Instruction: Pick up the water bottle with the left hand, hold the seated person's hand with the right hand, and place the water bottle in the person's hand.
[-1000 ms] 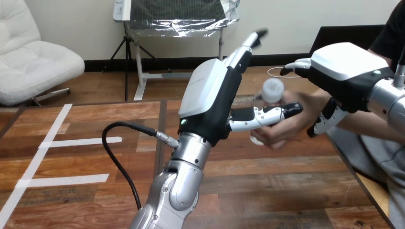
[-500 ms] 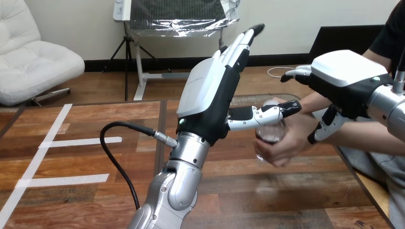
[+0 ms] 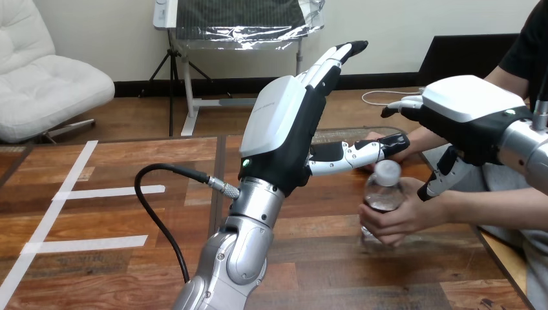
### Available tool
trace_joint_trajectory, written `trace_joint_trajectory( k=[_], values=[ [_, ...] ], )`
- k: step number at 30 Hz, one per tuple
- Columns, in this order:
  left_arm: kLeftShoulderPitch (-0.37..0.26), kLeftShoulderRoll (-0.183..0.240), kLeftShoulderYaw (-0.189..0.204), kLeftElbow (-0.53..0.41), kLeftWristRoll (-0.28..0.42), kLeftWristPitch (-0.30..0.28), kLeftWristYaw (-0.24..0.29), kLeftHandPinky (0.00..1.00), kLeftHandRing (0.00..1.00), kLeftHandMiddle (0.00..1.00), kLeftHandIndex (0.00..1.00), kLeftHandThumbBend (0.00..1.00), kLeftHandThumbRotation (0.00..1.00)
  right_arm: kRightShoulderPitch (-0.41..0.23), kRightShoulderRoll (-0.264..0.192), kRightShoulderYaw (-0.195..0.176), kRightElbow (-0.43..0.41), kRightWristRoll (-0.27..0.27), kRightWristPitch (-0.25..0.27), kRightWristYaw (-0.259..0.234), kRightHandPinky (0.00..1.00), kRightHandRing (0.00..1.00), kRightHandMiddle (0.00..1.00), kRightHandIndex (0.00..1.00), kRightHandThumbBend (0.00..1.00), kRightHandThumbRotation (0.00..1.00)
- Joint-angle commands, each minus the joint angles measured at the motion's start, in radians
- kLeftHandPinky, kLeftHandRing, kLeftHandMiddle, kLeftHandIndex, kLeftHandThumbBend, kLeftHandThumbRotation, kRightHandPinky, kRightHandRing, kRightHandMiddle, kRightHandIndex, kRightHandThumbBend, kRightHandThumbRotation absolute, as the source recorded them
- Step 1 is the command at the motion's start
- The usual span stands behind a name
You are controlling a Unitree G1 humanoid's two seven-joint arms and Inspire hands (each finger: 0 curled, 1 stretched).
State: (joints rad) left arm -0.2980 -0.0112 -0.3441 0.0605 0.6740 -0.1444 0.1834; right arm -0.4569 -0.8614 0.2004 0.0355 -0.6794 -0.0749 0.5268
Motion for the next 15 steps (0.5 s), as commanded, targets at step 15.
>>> trace_joint_trajectory(
  k=[15],
  values=[
    [0.158,-0.005,0.012,-0.171,-0.141,-0.121,0.035,0.72,0.82,0.85,0.83,0.67,0.45,0.217,0.056,-0.254,-0.355,0.167,0.149,-0.035,0.82,0.88,0.9,0.88,0.77,0.0]
  ],
)
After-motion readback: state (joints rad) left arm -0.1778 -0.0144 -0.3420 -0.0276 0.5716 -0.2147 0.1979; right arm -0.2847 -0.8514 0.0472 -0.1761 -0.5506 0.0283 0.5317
